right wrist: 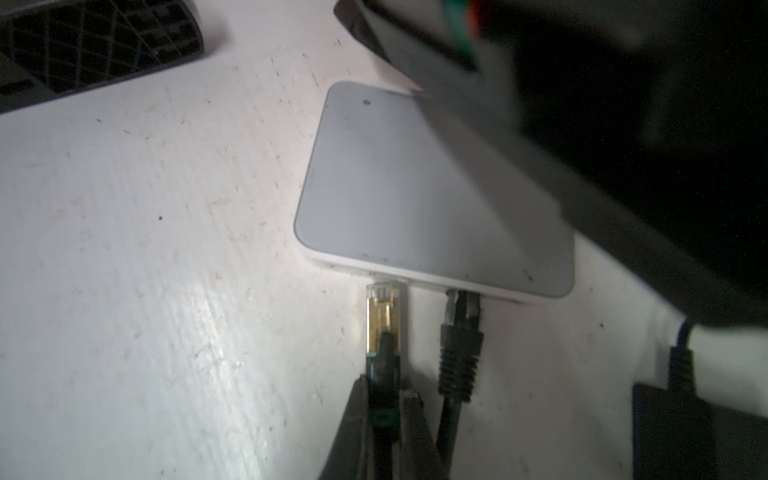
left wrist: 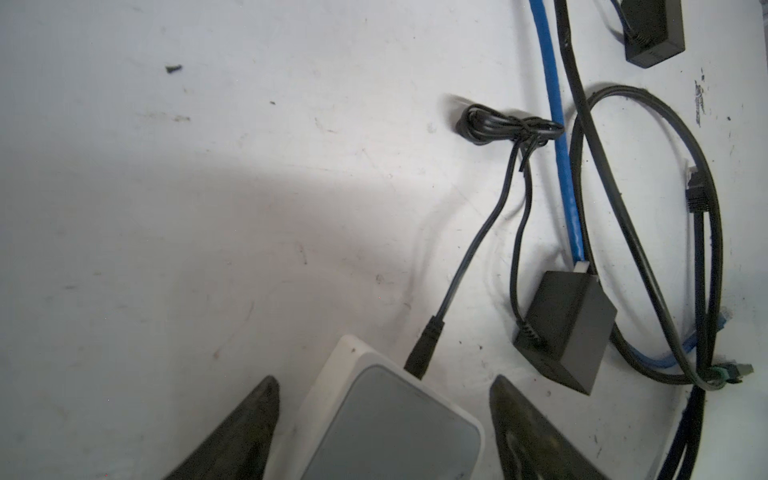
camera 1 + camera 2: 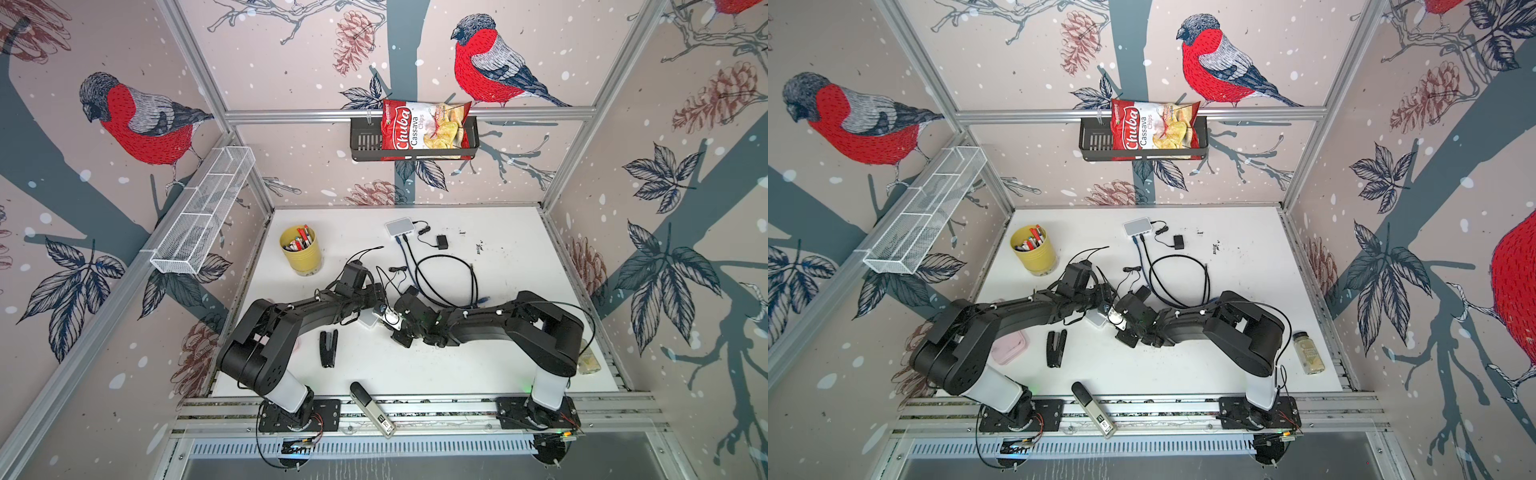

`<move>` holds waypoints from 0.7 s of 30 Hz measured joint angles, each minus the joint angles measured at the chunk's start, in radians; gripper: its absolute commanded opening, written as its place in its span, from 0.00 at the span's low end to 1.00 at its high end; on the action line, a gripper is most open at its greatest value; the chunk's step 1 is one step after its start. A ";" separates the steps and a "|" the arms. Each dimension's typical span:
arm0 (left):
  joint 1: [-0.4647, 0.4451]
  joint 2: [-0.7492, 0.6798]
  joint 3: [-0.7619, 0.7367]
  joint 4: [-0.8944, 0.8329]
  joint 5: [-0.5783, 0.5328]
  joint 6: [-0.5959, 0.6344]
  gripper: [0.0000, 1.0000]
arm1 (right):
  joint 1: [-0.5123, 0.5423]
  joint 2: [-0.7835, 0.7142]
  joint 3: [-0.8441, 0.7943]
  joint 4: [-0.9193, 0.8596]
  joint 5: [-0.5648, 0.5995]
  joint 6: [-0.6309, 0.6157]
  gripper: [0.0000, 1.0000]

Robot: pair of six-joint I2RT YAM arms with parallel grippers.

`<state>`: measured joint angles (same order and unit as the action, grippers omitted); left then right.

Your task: Insert the plug into the switch port

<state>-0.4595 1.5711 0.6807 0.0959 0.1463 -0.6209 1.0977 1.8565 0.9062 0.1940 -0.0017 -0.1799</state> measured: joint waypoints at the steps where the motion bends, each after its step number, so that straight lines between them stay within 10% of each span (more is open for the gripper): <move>1: -0.001 0.000 0.000 0.000 -0.002 0.001 0.80 | 0.001 0.004 0.005 0.000 0.002 0.003 0.05; 21: -0.061 0.019 -0.002 0.034 -0.121 -0.025 0.79 | 0.003 0.026 0.045 -0.018 0.053 0.072 0.05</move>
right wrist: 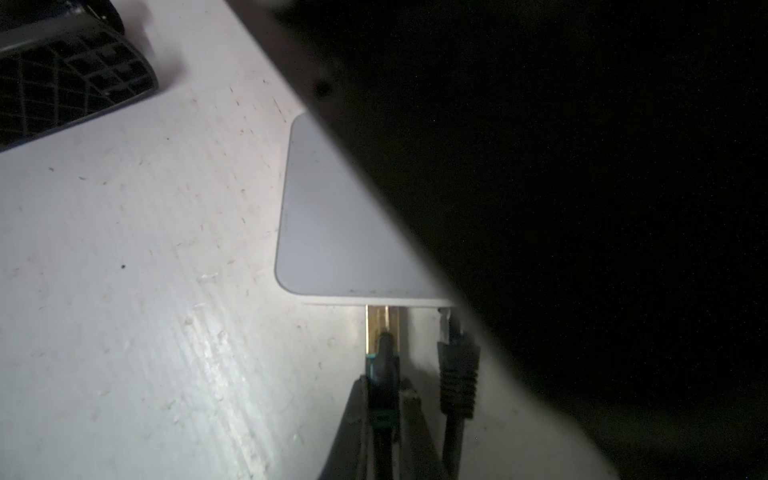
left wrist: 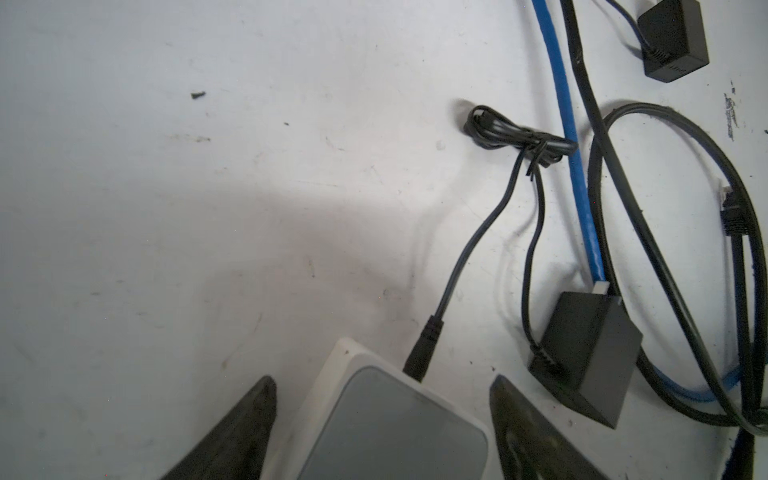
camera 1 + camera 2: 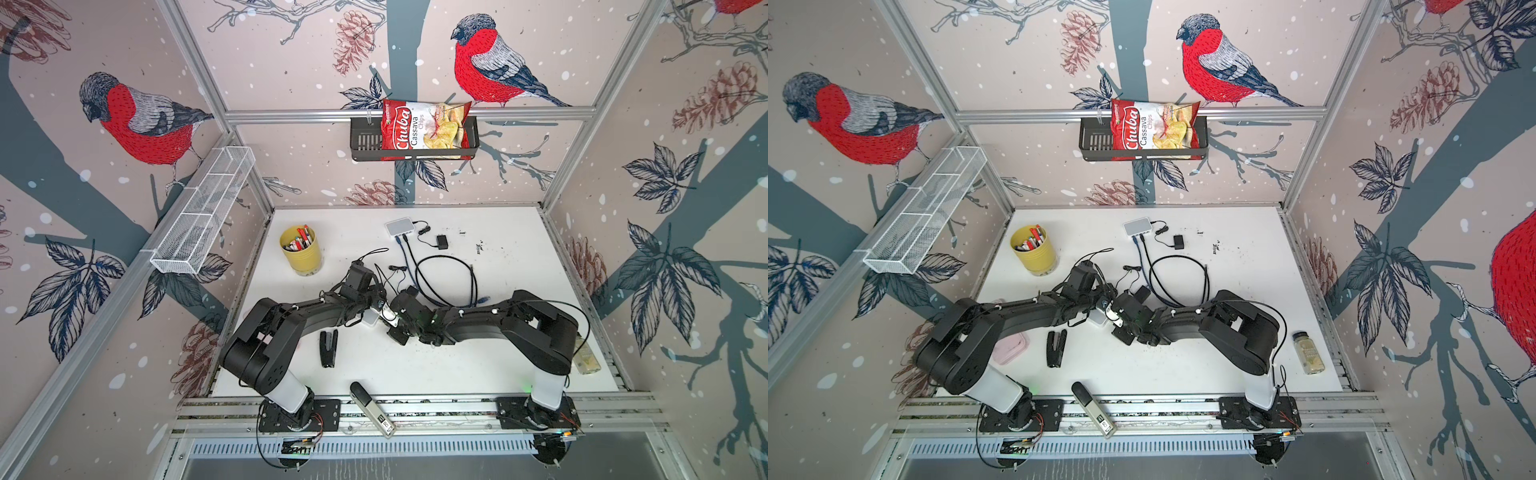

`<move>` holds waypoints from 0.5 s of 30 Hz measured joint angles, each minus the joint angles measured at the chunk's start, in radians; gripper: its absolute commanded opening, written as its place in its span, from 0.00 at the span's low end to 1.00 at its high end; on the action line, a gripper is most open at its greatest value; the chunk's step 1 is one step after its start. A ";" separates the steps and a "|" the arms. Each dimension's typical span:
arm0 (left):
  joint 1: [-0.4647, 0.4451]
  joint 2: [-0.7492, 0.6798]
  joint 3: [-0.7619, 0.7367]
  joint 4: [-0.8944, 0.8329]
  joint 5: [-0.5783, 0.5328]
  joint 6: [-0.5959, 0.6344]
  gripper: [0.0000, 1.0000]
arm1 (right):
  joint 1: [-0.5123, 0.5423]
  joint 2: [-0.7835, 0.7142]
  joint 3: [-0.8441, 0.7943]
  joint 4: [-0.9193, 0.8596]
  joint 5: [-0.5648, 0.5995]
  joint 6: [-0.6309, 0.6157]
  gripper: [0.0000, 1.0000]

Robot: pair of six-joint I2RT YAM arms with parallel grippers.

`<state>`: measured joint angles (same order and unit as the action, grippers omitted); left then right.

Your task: Insert the plug into the switch port

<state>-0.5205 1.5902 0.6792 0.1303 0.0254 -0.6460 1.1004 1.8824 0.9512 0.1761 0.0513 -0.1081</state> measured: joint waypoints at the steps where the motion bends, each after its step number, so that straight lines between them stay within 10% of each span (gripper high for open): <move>1: -0.001 0.003 0.002 0.001 -0.003 0.000 0.79 | 0.000 0.002 0.004 -0.005 0.002 0.001 0.05; 15: -0.024 0.023 -0.021 0.101 -0.056 -0.036 0.79 | 0.000 0.018 0.039 -0.036 0.055 0.009 0.05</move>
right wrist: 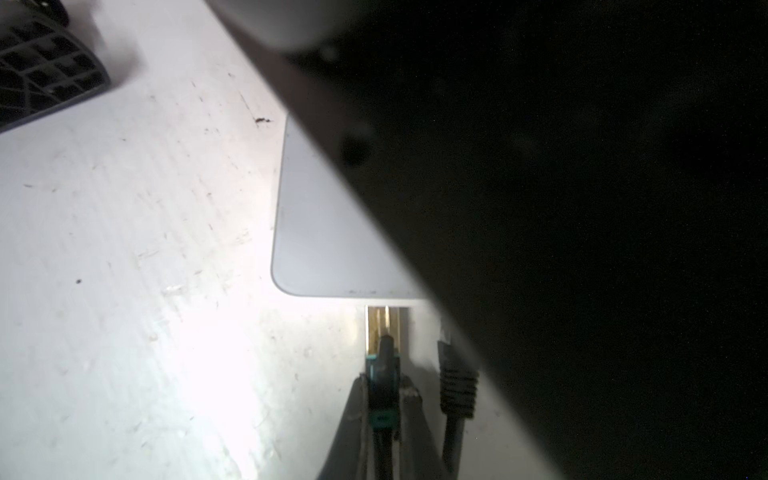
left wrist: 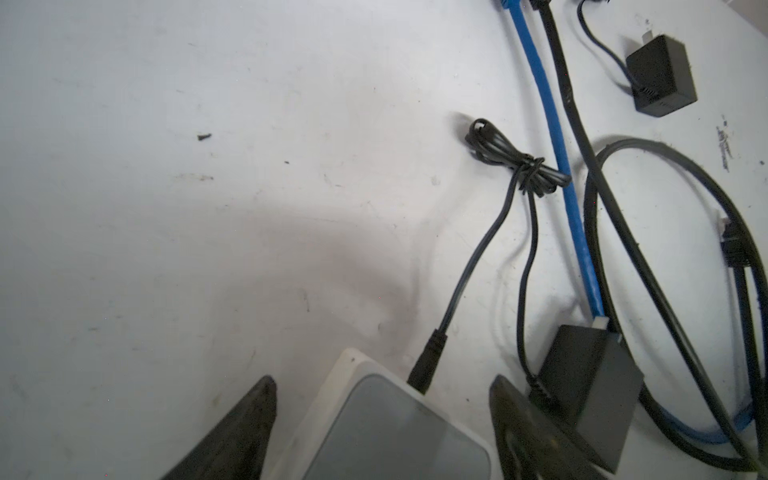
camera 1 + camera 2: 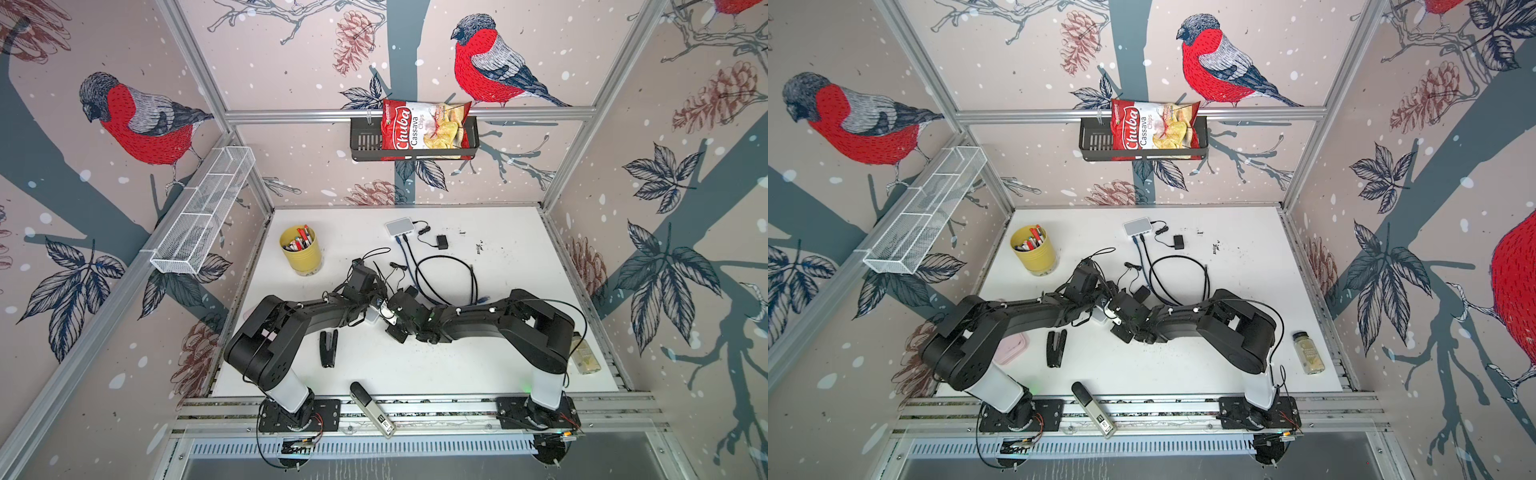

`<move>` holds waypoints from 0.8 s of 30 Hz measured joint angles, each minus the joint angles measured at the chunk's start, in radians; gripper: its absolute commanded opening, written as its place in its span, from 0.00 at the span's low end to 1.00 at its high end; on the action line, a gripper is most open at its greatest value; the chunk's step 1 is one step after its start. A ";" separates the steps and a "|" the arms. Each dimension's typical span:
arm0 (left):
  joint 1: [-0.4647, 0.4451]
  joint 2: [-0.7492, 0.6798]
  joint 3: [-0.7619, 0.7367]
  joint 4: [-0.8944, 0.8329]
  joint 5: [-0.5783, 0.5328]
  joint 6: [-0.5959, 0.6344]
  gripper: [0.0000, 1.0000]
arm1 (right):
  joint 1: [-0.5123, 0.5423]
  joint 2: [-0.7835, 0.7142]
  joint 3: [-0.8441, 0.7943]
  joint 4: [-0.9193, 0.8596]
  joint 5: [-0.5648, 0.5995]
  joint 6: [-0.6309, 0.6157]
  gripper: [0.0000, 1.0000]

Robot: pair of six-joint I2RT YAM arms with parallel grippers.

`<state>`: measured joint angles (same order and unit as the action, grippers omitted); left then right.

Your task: Insert the plug into the switch port

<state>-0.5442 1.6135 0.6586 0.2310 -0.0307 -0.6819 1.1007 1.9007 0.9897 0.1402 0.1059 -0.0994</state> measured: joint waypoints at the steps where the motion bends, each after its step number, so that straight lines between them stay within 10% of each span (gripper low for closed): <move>1: -0.002 -0.004 -0.010 0.016 -0.004 -0.010 0.79 | 0.001 0.000 0.001 -0.001 0.003 0.000 0.05; 24: -0.015 0.044 -0.036 0.177 -0.039 -0.095 0.77 | 0.007 0.006 0.006 0.000 0.105 -0.031 0.06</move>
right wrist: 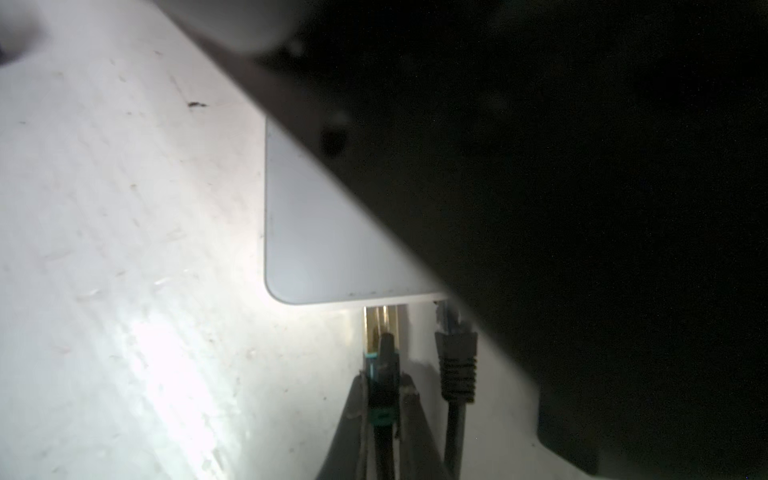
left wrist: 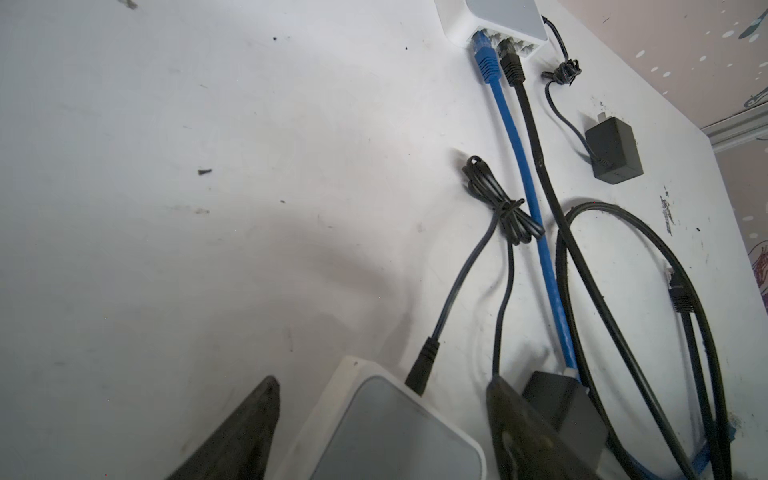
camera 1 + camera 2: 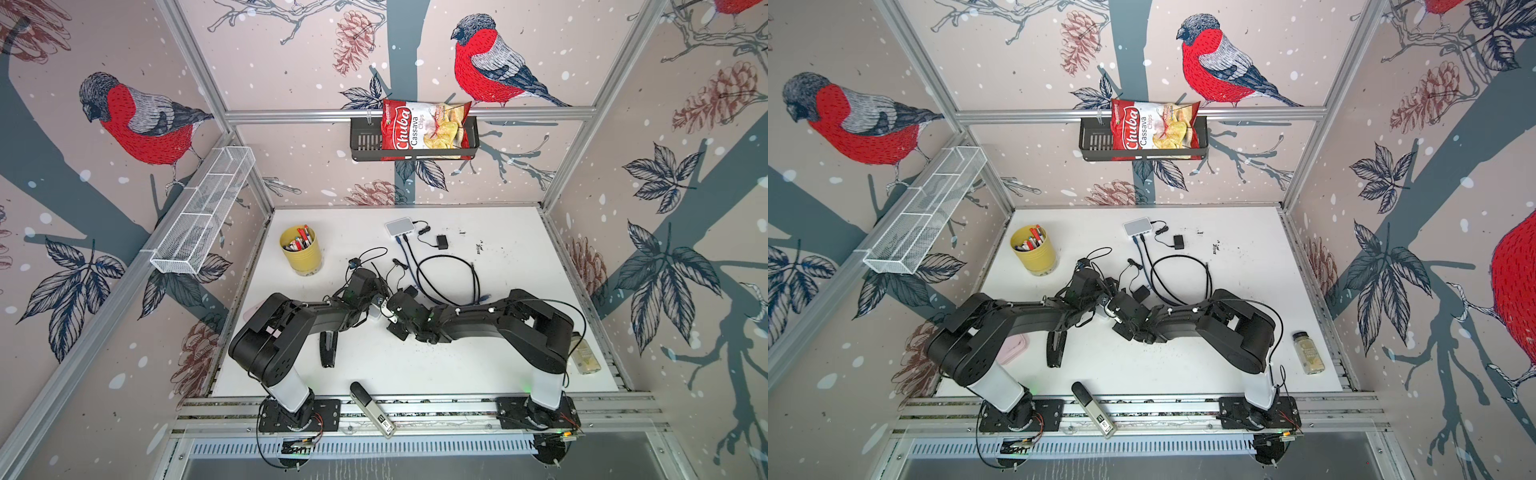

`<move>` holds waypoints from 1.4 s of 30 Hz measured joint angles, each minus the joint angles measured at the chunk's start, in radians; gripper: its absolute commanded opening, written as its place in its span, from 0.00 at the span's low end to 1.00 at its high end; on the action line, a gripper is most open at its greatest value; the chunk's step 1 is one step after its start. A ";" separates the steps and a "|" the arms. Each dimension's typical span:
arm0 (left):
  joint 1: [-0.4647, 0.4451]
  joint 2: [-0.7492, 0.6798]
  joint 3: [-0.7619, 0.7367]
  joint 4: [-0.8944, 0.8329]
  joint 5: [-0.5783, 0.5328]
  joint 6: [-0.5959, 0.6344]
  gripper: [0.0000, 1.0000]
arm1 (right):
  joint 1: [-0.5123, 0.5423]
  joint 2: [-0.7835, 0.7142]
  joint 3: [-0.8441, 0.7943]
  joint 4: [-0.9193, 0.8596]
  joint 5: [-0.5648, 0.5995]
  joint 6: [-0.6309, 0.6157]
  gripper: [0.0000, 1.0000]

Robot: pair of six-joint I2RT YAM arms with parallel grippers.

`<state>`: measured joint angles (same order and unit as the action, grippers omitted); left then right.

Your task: Insert the plug into the switch port

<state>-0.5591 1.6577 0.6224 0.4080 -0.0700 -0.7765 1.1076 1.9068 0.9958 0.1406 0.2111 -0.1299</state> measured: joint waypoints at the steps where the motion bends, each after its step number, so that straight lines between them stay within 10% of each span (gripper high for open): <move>1: 0.000 0.005 0.001 0.003 -0.002 -0.001 0.76 | 0.000 0.000 0.000 0.000 0.006 0.000 0.06; 15: -0.038 0.019 0.006 0.002 -0.016 0.034 0.76 | -0.003 -0.023 -0.070 0.085 0.052 -0.119 0.05; 42: -0.061 0.066 0.034 0.035 -0.016 0.126 0.75 | -0.113 -0.060 -0.057 0.006 -0.220 -0.109 0.07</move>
<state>-0.6197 1.7233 0.6559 0.4435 -0.0860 -0.6510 0.9947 1.8465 0.9386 0.1471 -0.0086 -0.2390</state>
